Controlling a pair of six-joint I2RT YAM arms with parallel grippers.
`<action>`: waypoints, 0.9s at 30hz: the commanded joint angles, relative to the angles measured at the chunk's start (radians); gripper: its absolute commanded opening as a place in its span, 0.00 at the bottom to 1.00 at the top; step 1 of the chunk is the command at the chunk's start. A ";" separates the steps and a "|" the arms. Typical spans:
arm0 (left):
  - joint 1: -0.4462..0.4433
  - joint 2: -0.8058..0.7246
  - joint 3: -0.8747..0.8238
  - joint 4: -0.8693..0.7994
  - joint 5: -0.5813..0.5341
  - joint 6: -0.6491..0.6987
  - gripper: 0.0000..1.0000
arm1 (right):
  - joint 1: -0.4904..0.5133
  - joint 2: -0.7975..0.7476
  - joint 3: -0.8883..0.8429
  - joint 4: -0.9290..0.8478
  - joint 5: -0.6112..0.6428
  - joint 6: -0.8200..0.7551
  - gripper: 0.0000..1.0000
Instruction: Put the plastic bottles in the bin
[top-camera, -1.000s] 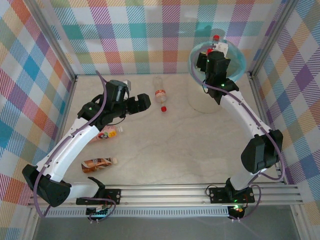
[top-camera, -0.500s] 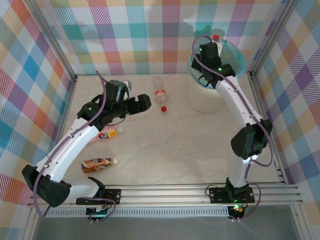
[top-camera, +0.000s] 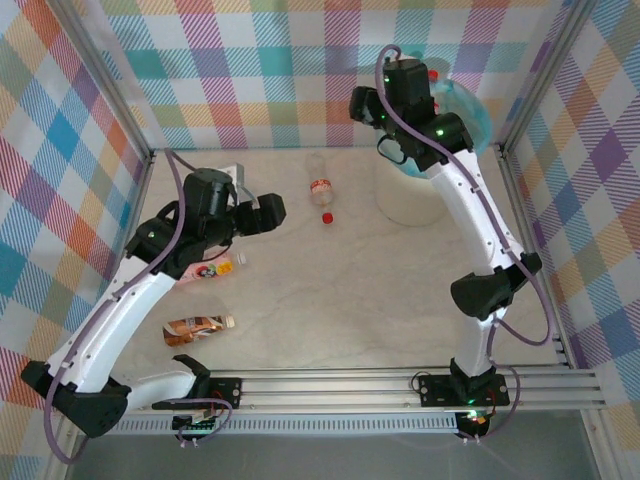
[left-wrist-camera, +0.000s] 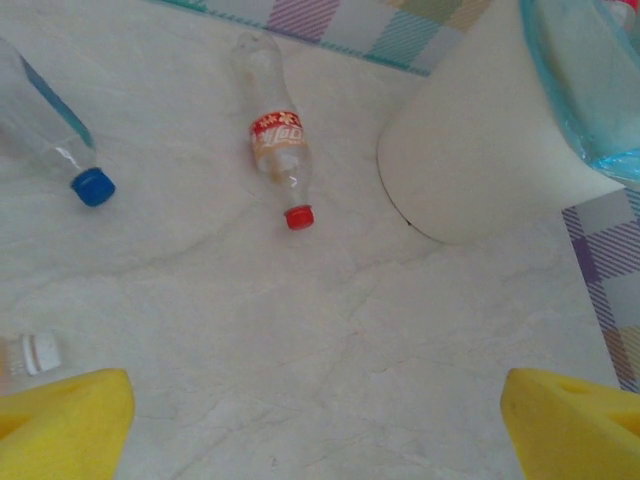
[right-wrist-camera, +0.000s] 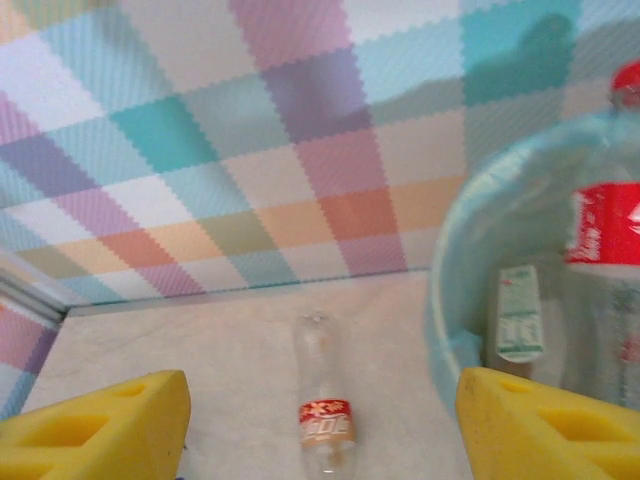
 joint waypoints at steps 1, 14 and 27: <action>0.013 -0.061 -0.042 -0.057 -0.063 0.012 0.95 | 0.085 0.000 0.024 0.006 0.002 -0.102 0.72; 0.025 -0.321 -0.309 -0.372 -0.297 -0.518 1.00 | 0.302 0.092 -0.293 0.171 -0.499 -0.178 0.70; 0.321 -0.279 -0.555 -0.255 -0.030 -0.869 1.00 | 0.278 -0.240 -0.817 0.289 -0.300 -0.158 0.69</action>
